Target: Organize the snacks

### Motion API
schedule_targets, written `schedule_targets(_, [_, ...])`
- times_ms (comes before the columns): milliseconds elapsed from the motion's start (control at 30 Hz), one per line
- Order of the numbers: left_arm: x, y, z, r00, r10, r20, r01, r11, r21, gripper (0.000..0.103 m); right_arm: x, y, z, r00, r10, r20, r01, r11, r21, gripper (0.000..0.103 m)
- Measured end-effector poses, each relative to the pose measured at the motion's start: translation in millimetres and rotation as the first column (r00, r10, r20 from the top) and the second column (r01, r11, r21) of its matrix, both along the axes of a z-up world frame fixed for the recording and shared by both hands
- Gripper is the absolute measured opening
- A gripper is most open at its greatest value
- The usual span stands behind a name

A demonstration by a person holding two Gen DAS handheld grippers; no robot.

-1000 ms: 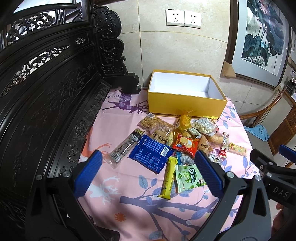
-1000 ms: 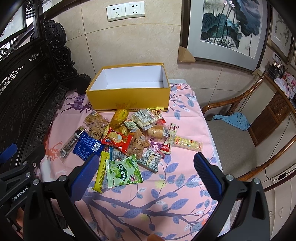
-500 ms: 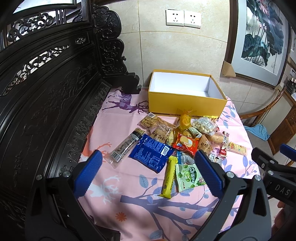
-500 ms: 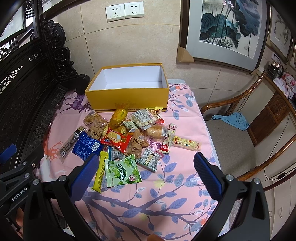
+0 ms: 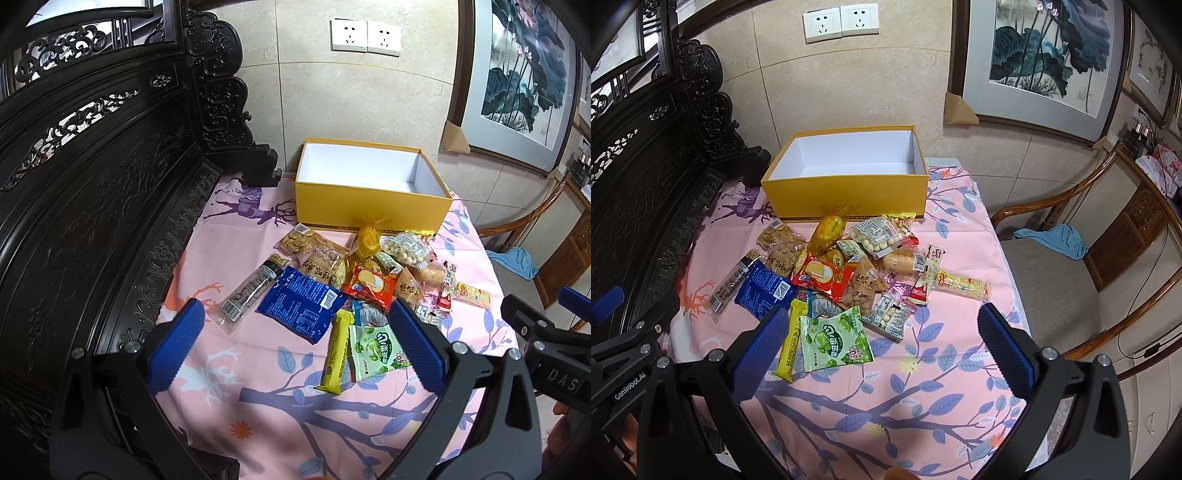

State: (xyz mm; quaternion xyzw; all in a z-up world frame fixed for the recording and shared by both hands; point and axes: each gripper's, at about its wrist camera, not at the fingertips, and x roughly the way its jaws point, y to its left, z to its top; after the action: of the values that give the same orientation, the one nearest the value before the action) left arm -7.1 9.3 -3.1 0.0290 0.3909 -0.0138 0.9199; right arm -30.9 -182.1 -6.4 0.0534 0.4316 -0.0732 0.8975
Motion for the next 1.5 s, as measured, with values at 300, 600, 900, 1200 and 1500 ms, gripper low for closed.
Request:
schedule_targets(300, [-0.1,-0.2,-0.1,1.000,0.000,0.000,0.000,1.000,0.000,0.101,-1.0,-0.5,0.7,1.000,0.002,-0.001,-0.002,1.000,0.000,0.102])
schedule_targets(600, [-0.7,-0.4,0.0,1.000,-0.001,-0.001,0.001,1.000,-0.001,0.101,-1.7,-1.2,0.2,1.000,0.003,-0.004,-0.003,1.000,-0.005,0.102])
schedule_targets(900, [3.0,0.7,-8.1,1.000,-0.004,-0.012,0.004,1.000,-0.008,0.101,6.6,-6.2,-6.2,1.000,0.005,-0.011,-0.005,1.000,-0.014,0.102])
schedule_targets(1200, [19.9,7.3,-50.9,0.998,0.001,-0.062,-0.003,1.000,-0.029,0.101,27.2,-20.5,-62.1,0.995,0.023,-0.092,-0.027,0.999,-0.037,0.102])
schedule_targets(1500, [34.8,19.0,-84.6,0.996,0.009,-0.088,-0.013,0.999,-0.047,0.101,54.0,-9.7,-130.5,0.974,0.191,-0.123,-0.182,0.980,0.080,0.102])
